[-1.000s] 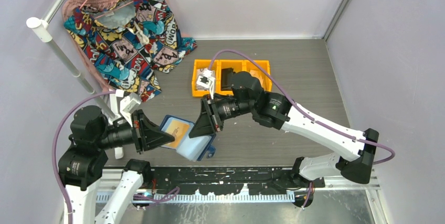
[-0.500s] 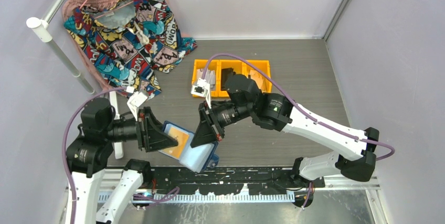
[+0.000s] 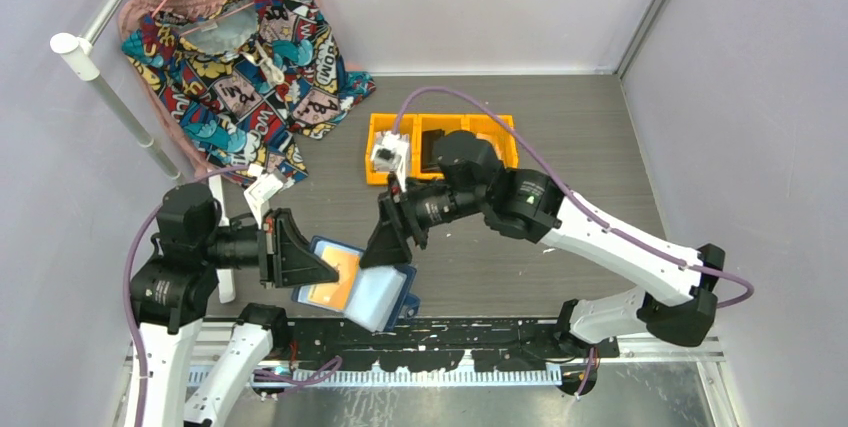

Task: Take the credit cards out of the card holder
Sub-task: Remove the credit card from the card holder.

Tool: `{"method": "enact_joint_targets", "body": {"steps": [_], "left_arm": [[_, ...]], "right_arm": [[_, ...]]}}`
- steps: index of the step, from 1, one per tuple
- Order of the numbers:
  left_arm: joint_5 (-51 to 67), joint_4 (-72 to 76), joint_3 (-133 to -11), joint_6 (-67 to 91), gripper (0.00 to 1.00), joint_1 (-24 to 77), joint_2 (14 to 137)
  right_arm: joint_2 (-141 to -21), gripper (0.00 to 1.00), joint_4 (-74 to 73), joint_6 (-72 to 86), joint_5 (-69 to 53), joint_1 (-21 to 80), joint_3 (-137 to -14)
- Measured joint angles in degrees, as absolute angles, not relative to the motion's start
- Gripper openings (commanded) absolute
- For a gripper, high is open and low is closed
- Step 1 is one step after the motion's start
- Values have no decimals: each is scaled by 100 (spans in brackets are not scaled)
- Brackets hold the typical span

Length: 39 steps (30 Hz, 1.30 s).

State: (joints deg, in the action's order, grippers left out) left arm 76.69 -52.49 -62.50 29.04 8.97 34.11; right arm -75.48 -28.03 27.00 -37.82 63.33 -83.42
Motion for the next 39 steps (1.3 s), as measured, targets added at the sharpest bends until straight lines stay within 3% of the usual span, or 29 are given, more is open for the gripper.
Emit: {"method": "enact_joint_targets", "body": {"steps": [11, 15, 23, 39], "left_arm": [[4971, -5994, -6770, 1699, 0, 897, 3653], [3994, -5992, -6759, 1422, 0, 897, 3470], [3441, -6143, -6816, 1282, 0, 897, 3898], [5087, -5424, -6759, 2558, 2, 867, 3968]], "right_arm": [[-6359, 61, -2453, 3815, -298, 5990, -8213], [-6344, 60, -1671, 4458, -526, 6031, -7706], [-7057, 55, 222, 5749, -1461, 6093, -6198], [-7437, 45, 3017, 7354, -2082, 5986, -5218]]}}
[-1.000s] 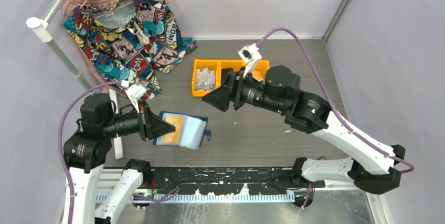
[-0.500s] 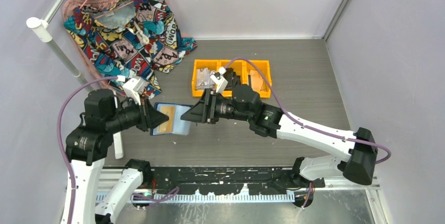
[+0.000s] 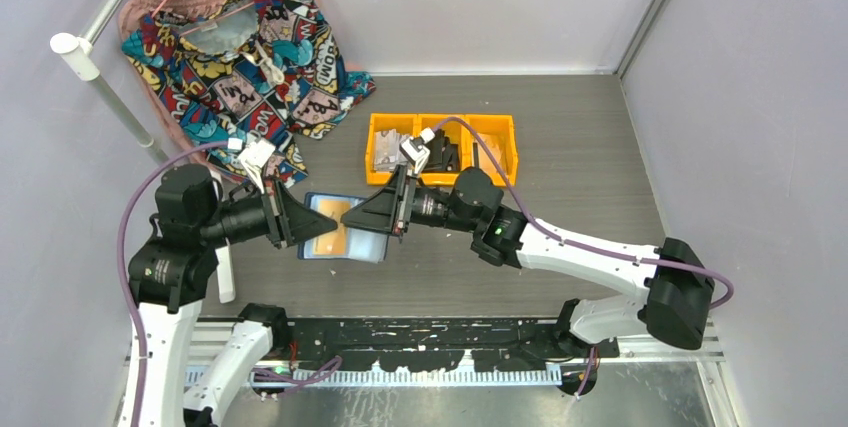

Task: Take the credit cards out of the card holder
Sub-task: Remove the credit card from the card holder.

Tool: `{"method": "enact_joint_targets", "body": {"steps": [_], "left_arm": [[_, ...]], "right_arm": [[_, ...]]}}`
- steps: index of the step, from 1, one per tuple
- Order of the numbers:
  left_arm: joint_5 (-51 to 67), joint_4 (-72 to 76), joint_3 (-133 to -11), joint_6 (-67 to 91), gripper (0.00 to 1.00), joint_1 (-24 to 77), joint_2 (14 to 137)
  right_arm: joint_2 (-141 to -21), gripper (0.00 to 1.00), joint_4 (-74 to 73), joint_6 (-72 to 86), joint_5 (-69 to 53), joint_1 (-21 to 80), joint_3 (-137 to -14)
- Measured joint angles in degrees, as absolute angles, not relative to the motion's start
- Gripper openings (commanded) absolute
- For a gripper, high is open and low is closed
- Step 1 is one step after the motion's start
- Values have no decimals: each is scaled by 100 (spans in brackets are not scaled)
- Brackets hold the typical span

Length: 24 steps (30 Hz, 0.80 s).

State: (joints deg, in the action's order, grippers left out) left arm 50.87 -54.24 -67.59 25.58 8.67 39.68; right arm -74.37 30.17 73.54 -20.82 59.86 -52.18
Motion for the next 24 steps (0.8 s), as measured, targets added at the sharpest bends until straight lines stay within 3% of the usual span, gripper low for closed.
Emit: {"method": "enact_joint_targets", "body": {"steps": [7, 15, 24], "left_arm": [[5516, -4683, -6598, 3424, 0, 849, 3940], [5791, -4604, -6648, 3516, 0, 856, 3940], [5789, -4606, -6713, 3498, 0, 854, 3946]], "right_arm": [[-7170, 45, 3070, 7352, -2132, 5977, -5216], [-6639, 45, 2012, 6818, -1920, 5977, -5223], [-6886, 44, 1776, 6670, -2143, 5977, -5572]]}}
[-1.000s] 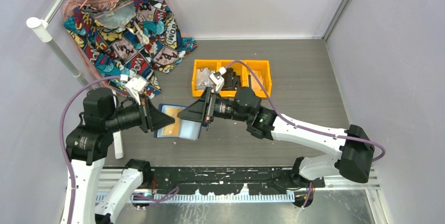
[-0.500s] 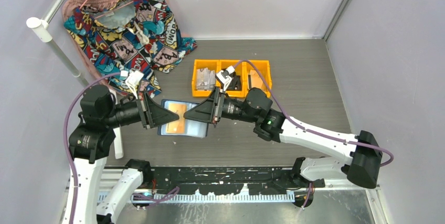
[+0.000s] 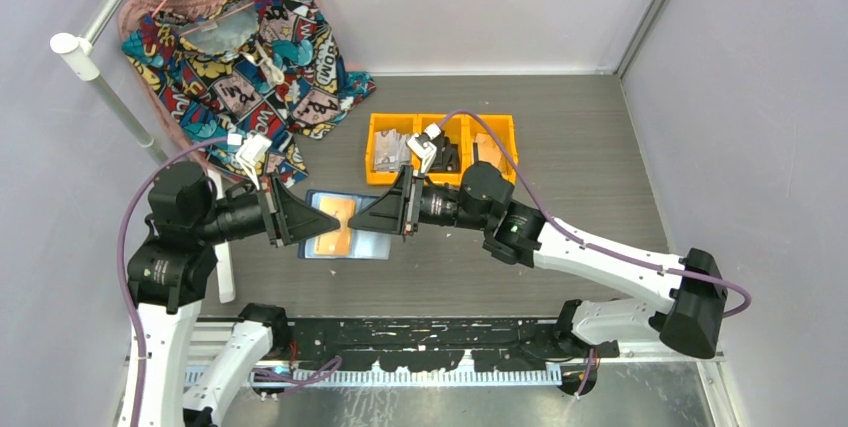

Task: Take the credit cards out of the card holder
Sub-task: Remove the credit card from the card holder.

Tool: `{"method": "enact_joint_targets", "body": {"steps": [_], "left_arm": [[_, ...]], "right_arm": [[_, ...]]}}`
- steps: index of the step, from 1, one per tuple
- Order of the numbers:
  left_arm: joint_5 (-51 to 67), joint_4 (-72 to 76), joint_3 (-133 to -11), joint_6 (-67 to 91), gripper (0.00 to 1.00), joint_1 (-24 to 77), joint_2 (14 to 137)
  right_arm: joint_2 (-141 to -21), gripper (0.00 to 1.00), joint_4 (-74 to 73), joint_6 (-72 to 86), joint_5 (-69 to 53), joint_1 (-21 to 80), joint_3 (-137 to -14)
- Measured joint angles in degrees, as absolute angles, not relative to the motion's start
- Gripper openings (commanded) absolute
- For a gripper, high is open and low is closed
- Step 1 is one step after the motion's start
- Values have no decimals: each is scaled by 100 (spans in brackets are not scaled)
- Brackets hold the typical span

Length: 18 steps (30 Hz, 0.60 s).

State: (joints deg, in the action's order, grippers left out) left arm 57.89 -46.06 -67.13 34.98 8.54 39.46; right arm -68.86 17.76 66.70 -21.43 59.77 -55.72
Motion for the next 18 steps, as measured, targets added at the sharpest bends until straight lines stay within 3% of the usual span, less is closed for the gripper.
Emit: {"method": "enact_joint_targets", "body": {"steps": [3, 11, 18], "left_arm": [[5787, -4604, -6716, 3503, 0, 845, 3946], [5896, -4427, -6716, 3653, 4, 827, 3933], [5966, -4169, -6582, 3837, 3, 808, 3815]], "right_arm": [[-7022, 43, 2025, 6836, -2316, 5972, -5570], [-7122, 23, 2580, 7253, -2543, 5911, -5443], [-7203, 23, 2936, 7572, -2670, 5878, -5321]]}}
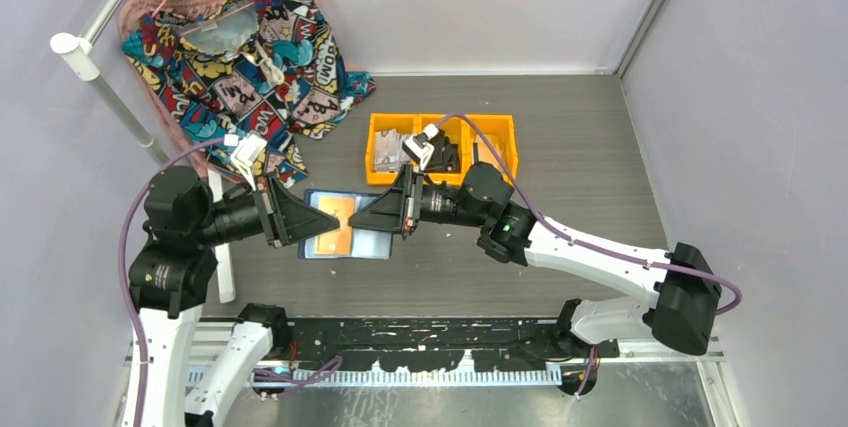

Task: Take the credit cards out of the card holder
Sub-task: Remove the credit card from the card holder.

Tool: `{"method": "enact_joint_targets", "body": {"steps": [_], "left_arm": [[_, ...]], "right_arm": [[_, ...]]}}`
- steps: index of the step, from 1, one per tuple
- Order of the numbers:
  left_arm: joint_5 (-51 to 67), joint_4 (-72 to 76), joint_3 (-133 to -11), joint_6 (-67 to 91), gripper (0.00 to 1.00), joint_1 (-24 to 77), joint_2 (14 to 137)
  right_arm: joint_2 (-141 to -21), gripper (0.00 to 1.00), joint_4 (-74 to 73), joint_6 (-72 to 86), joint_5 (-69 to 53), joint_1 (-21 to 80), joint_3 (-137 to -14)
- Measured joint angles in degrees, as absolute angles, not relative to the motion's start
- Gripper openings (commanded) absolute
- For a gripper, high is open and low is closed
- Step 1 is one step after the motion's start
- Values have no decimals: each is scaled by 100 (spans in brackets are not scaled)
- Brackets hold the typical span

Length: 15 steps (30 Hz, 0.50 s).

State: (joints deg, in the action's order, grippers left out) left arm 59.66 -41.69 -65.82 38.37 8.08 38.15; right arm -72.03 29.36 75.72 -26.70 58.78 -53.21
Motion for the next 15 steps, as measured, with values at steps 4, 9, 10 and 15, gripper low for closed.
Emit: {"method": "enact_joint_targets", "body": {"steps": [4, 9, 10, 15], "left_arm": [[5994, -3988, -6346, 4060, 21, 805, 3747], [6147, -3898, -6230, 4250, 34, 816, 3739], [6200, -3894, -6200, 4296, 31, 823, 3736], [6534, -3809, -5994, 4525, 27, 829, 3721]], "right_arm": [[-7218, 20, 3037, 7708, -2672, 5870, -5207], [-7319, 5, 3221, 7813, -2630, 5922, -5168], [-7328, 4, 3262, 7826, -2611, 5948, -5168], [-7328, 1, 3350, 7819, -2565, 6003, -5164]]}}
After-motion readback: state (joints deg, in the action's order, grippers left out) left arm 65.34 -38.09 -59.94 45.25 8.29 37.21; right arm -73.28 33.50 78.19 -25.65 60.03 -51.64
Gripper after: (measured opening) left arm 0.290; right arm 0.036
